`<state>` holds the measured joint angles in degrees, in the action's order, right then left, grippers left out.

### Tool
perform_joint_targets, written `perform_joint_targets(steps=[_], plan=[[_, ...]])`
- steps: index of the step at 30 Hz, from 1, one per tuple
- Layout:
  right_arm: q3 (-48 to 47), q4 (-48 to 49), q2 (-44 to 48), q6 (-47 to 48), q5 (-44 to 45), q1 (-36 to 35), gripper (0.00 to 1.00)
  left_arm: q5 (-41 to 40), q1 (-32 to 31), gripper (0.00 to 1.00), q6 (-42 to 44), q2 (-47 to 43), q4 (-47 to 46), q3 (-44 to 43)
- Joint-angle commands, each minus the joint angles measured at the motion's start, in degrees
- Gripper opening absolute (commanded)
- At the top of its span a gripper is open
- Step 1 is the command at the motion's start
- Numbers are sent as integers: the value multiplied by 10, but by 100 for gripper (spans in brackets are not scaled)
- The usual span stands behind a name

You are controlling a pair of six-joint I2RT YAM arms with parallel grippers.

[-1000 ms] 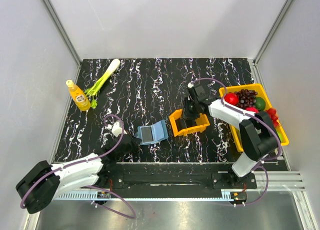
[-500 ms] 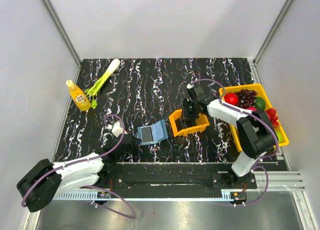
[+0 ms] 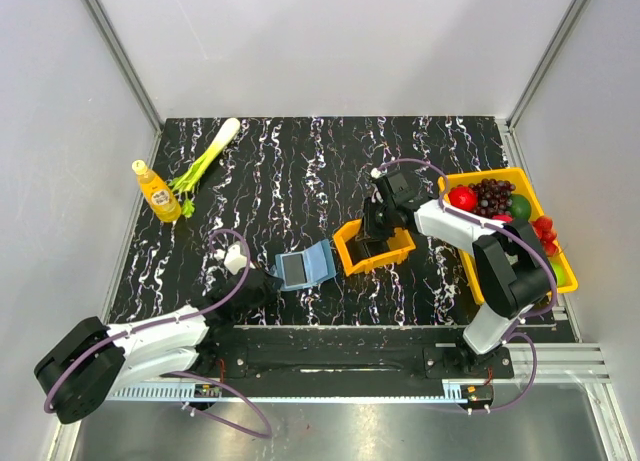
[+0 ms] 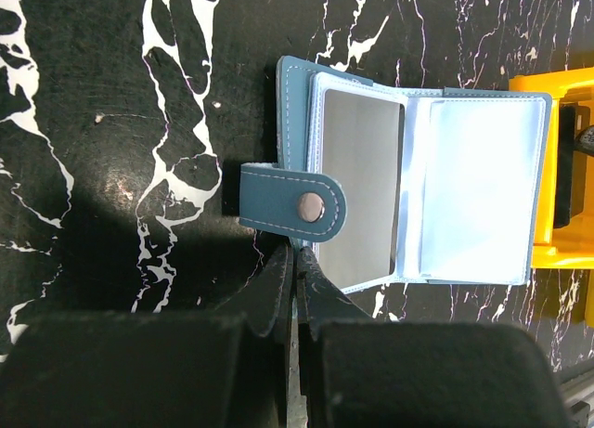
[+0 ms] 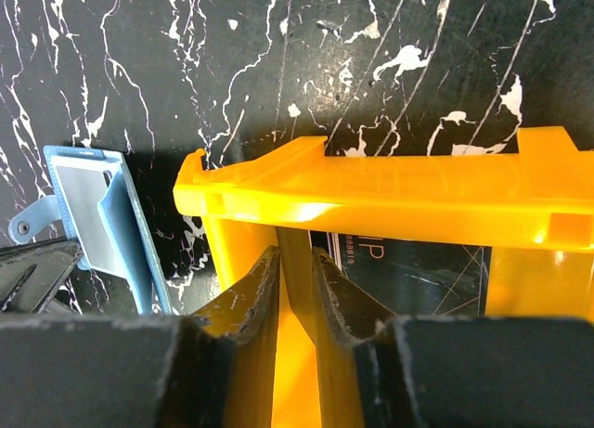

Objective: Put the credit cards into the card holder
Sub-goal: Pick up the credit card from the storage box.

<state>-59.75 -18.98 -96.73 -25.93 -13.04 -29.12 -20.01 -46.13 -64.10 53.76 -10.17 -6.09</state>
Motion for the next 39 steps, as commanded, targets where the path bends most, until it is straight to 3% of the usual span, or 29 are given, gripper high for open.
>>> perform_joint_targets(steps=[1, 6, 21, 26, 39], plan=[[3, 22, 20, -3, -28, -2, 23, -3, -1, 0, 3, 7, -14, -19], [8, 29, 26, -1, -41, -3, 17, -4, -1, 0, 2, 8, -18, -18], [11, 43, 31, 11, -75, -6, 20, 0, -1, 0, 0, 21, -27, -17], [13, 49, 27, 19, -96, -8, 12, 0, -1, 0, 0, 23, -27, -18], [-3, 25, 1, 30, -73, -17, 18, -1, -1, 0, 0, 25, -27, -17]])
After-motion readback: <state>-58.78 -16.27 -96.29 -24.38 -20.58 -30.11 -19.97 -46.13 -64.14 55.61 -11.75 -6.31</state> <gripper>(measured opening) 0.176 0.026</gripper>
